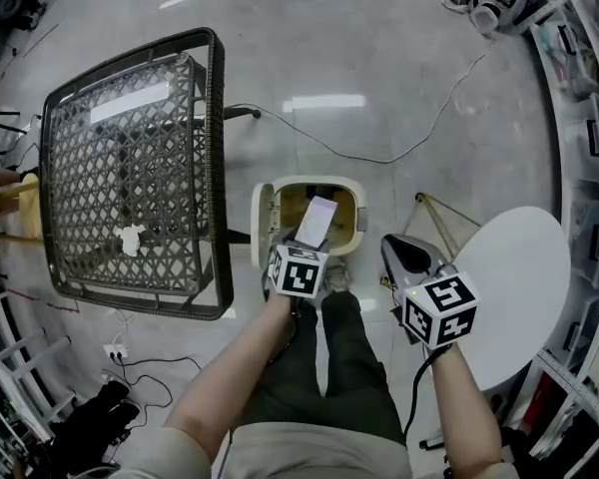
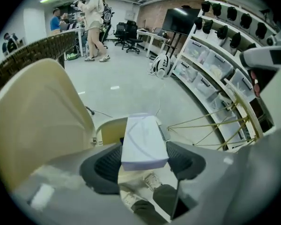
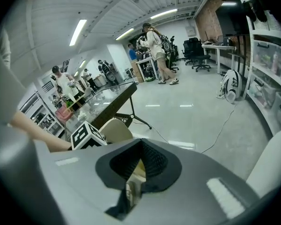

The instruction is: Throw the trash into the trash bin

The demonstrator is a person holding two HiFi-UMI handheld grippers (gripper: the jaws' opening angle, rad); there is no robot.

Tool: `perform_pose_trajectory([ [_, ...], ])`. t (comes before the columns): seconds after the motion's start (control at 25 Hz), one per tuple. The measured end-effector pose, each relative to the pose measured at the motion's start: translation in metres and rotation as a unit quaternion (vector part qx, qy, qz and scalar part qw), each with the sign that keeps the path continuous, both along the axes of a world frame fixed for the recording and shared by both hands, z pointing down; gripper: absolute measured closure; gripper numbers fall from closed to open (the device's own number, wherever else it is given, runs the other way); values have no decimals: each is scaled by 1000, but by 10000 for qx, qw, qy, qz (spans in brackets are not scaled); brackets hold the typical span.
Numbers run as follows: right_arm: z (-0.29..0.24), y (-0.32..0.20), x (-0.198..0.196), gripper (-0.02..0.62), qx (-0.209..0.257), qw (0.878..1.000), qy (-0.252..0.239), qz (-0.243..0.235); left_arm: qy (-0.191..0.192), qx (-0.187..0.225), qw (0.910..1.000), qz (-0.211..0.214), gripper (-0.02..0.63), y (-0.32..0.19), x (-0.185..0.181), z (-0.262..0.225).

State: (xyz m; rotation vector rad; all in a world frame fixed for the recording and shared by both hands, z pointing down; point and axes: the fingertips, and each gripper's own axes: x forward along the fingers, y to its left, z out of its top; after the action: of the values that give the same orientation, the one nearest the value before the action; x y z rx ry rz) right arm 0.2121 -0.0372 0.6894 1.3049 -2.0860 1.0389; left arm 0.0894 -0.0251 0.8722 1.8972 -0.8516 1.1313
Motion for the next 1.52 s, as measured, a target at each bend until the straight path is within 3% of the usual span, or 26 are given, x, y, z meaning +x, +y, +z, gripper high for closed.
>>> perform_pose_trajectory([
  [0.36, 12, 5, -9, 592, -64, 9999, 45, -70, 131, -161, 9995, -221, 270, 5, -1, 13],
  [0.68, -34, -5, -28, 592, 72, 9999, -140, -46, 636, -60, 9980, -29, 278, 20, 1, -60],
  [0.88, -93, -31, -49, 592, 551, 9978, -202, -301, 916, 449, 9947, 105, 325, 6, -7, -136],
  [1.08, -164, -48, -64, 592, 1110, 9926, -229, -439, 994, 1258, 9866, 318, 385, -24, -30, -220],
  [1.32, -260, -58, -72, 592, 1758, 9829, -323, -452, 924, 2217, 9704, 236, 430, -67, -70, -328],
  [1.52, -330, -58, -81, 592, 2253, 9718, -414, -565, 872, 3006, 9498, 30, 458, -87, -105, -420],
])
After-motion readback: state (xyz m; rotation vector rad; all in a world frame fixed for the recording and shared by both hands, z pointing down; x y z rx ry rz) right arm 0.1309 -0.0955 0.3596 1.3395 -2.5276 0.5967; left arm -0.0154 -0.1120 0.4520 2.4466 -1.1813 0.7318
